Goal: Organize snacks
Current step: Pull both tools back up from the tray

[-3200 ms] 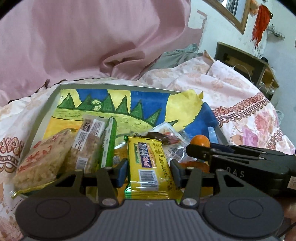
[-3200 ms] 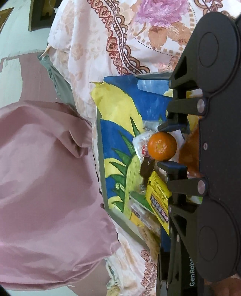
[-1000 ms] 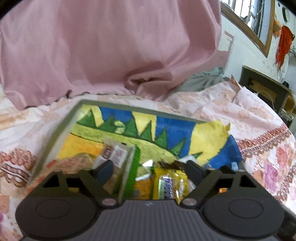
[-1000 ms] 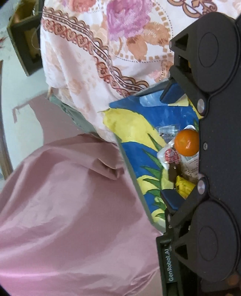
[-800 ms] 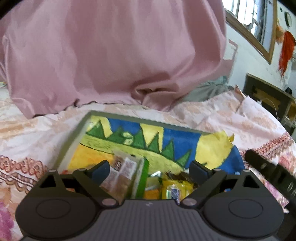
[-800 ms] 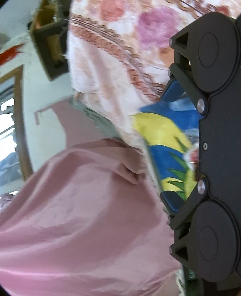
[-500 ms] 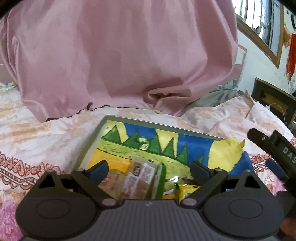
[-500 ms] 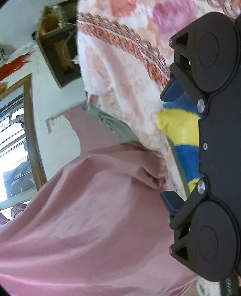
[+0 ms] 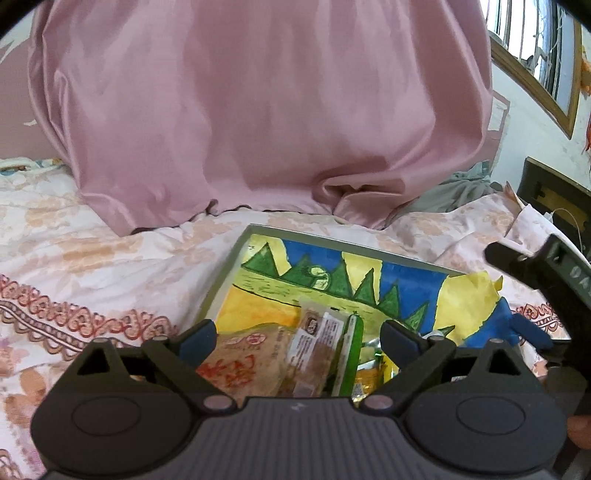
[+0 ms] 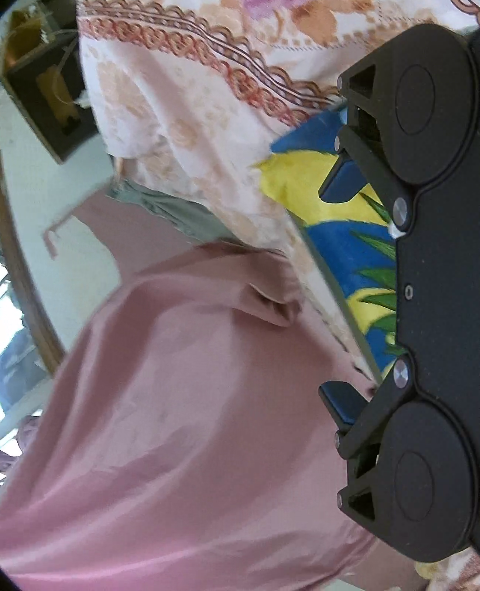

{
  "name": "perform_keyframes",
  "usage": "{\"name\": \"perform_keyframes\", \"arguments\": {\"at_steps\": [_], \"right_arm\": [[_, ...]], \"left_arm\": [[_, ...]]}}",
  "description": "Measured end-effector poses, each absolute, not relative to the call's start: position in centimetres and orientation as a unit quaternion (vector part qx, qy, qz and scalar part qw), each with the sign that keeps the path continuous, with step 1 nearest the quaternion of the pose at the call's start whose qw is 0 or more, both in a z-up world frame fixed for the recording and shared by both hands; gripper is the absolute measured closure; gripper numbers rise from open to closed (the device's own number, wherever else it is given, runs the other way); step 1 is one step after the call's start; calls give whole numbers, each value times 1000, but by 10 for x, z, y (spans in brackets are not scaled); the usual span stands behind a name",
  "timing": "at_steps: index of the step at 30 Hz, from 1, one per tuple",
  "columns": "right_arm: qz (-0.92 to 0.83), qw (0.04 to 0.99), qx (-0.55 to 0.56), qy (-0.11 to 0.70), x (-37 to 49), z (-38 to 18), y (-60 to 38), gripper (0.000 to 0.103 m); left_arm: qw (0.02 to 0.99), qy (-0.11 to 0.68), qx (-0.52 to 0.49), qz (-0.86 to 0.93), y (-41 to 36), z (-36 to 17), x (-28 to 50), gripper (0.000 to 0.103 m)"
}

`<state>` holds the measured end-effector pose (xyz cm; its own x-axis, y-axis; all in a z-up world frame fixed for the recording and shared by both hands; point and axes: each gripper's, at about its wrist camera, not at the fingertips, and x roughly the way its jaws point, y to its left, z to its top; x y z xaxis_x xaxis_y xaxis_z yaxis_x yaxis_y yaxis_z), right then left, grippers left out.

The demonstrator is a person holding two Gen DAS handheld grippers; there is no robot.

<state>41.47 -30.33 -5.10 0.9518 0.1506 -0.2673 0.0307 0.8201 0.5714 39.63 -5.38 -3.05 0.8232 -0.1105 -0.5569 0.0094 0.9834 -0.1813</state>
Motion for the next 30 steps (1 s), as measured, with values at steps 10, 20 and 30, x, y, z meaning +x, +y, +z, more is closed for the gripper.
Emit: {"name": "perform_keyframes", "arguments": {"at_steps": [10,20,30], "right_arm": [[41,939,294,176,407,-60,-297,1],[44,957,200,206,355,-32,-292,1],[37,966,116,228,262,-20,-275,1]], "left_arm": [[951,299,-75,-14,-49,-22,373,5],[955,284,-83,-5,-40,-15,319,2],[959,278,-57,-4,-29,-6,244,1]]}}
